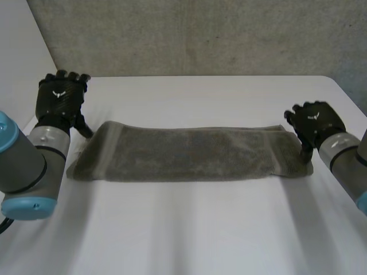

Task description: Fold the towel.

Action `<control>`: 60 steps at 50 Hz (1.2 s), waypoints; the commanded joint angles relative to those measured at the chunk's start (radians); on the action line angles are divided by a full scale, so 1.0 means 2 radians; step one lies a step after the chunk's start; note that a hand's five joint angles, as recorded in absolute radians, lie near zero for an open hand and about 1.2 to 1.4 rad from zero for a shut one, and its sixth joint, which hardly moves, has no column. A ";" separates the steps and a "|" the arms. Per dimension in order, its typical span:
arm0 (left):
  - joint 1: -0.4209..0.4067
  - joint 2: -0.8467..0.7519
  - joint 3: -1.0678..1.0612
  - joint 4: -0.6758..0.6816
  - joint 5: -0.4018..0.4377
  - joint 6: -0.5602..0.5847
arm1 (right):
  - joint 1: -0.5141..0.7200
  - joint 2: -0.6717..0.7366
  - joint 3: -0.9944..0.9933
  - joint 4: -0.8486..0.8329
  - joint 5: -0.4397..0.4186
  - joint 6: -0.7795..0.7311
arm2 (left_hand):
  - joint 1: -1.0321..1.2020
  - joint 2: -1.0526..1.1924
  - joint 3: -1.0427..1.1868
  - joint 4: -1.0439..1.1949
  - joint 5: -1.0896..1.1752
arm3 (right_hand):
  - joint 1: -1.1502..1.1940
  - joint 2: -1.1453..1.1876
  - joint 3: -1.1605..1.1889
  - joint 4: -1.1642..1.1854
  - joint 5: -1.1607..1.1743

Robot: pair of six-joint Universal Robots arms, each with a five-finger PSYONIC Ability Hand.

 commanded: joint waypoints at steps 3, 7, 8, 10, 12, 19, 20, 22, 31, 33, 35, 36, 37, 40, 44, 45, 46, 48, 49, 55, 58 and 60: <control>0.002 -0.009 -0.034 0.037 -0.002 0.001 | -0.029 0.065 0.022 -0.018 -0.055 0.001 | -0.038 -0.036 -0.033 -0.038 -0.107 | 0.065 0.058 0.058 0.054 0.067; 0.004 -0.011 -0.046 0.067 -0.002 0.002 | -0.033 0.089 0.015 -0.031 -0.058 0.000 | -0.037 -0.034 -0.032 -0.036 -0.105 | 0.121 0.114 0.114 0.109 0.123; 0.004 -0.011 -0.050 0.079 -0.002 0.003 | -0.033 0.099 0.007 -0.037 -0.059 0.001 | -0.037 -0.034 -0.032 -0.036 -0.105 | 0.152 0.145 0.145 0.140 0.153; 0.004 -0.010 -0.055 0.089 -0.003 0.004 | -0.033 0.110 0.000 -0.038 -0.058 0.000 | -0.037 -0.034 -0.032 -0.036 -0.105 | 0.189 0.182 0.181 0.177 0.190; 0.004 -0.009 -0.060 0.096 -0.002 0.005 | -0.034 0.119 -0.006 -0.038 -0.057 -0.001 | -0.037 -0.034 -0.032 -0.036 -0.105 | 0.252 0.245 0.245 0.240 0.253; 0.000 -0.006 -0.072 0.101 -0.002 0.005 | -0.065 0.128 -0.021 -0.041 -0.050 0.004 | -0.037 -0.034 -0.032 -0.036 -0.105 | 0.580 0.573 0.573 0.569 0.582; 0.000 -0.006 -0.072 0.101 -0.002 0.005 | -0.066 0.128 -0.021 -0.041 -0.050 0.004 | -0.037 -0.034 -0.032 -0.036 -0.105 | 0.580 0.573 0.573 0.569 0.582; 0.000 -0.002 -0.075 0.101 -0.002 0.005 | -0.084 0.104 -0.019 -0.037 -0.043 0.005 | -0.037 -0.034 -0.032 -0.036 -0.105 | 0.580 0.573 0.573 0.569 0.582; -0.014 0.019 -0.080 0.100 -0.004 0.005 | -0.165 0.033 -0.031 -0.031 -0.056 -0.020 | -0.038 -0.036 -0.033 -0.038 -0.107 | 0.580 0.573 0.573 0.569 0.582; -0.017 0.036 -0.080 0.099 -0.003 0.004 | -0.175 0.030 -0.044 -0.029 -0.060 -0.033 | -0.038 -0.036 -0.033 -0.038 -0.107 | 0.580 0.573 0.573 0.569 0.582; -0.019 0.043 -0.078 0.099 -0.003 0.005 | -0.183 0.028 -0.085 -0.007 -0.072 -0.060 | -0.038 -0.036 -0.033 -0.038 -0.107 | 0.580 0.573 0.573 0.569 0.582; -0.022 0.049 -0.074 0.099 -0.002 0.007 | -0.177 0.028 -0.105 0.012 -0.077 -0.069 | -0.038 -0.036 -0.033 -0.038 -0.107 | 0.580 0.573 0.573 0.569 0.582; -0.022 0.049 -0.074 0.099 -0.002 0.007 | -0.177 0.028 -0.105 0.012 -0.077 -0.069 | -0.038 -0.036 -0.033 -0.038 -0.107 | 0.580 0.573 0.573 0.569 0.582; -0.031 0.057 -0.063 0.101 -0.002 0.008 | -0.120 0.028 -0.155 0.053 -0.085 -0.062 | -0.038 -0.036 -0.033 -0.038 -0.107 | 0.580 0.573 0.573 0.569 0.582; -0.041 0.056 -0.029 0.095 -0.006 0.008 | -0.012 0.030 -0.208 0.072 -0.089 -0.033 | -0.038 -0.036 -0.033 -0.038 -0.107 | 0.580 0.573 0.573 0.569 0.582; -0.041 0.056 -0.029 0.095 -0.006 0.008 | -0.012 0.030 -0.208 0.072 -0.089 -0.033 | -0.038 -0.036 -0.033 -0.038 -0.107 | 0.580 0.573 0.573 0.569 0.582; -0.045 0.055 -0.020 0.095 -0.006 0.007 | 0.017 0.033 -0.215 0.071 -0.089 -0.025 | -0.038 -0.036 -0.033 -0.038 -0.107 | 0.580 0.573 0.573 0.569 0.582; -0.049 0.052 -0.012 0.094 -0.007 0.006 | 0.049 0.038 -0.217 0.067 -0.089 -0.021 | -0.038 -0.036 -0.033 -0.038 -0.107 | 0.580 0.573 0.573 0.569 0.582; -0.053 0.050 -0.007 0.095 -0.007 0.005 | 0.088 0.048 -0.219 0.059 -0.089 -0.020 | -0.037 -0.034 -0.032 -0.036 -0.105 | 0.580 0.573 0.573 0.569 0.582; -0.068 0.031 0.001 0.096 -0.008 0.005 | 0.197 0.100 -0.218 0.025 -0.089 -0.025 | -0.037 -0.034 -0.032 -0.036 -0.105 | 0.580 0.573 0.573 0.569 0.582; -0.080 0.021 0.002 0.097 -0.008 0.005 | 0.242 0.151 -0.218 0.019 -0.085 -0.024 | -0.037 -0.034 -0.032 -0.036 -0.105 | 0.406 0.399 0.399 0.394 0.407; -0.084 0.015 0.002 0.097 -0.008 0.006 | 0.246 0.162 -0.219 0.019 -0.079 -0.023 | -0.037 -0.034 -0.032 -0.036 -0.105 | 0.190 0.183 0.182 0.178 0.191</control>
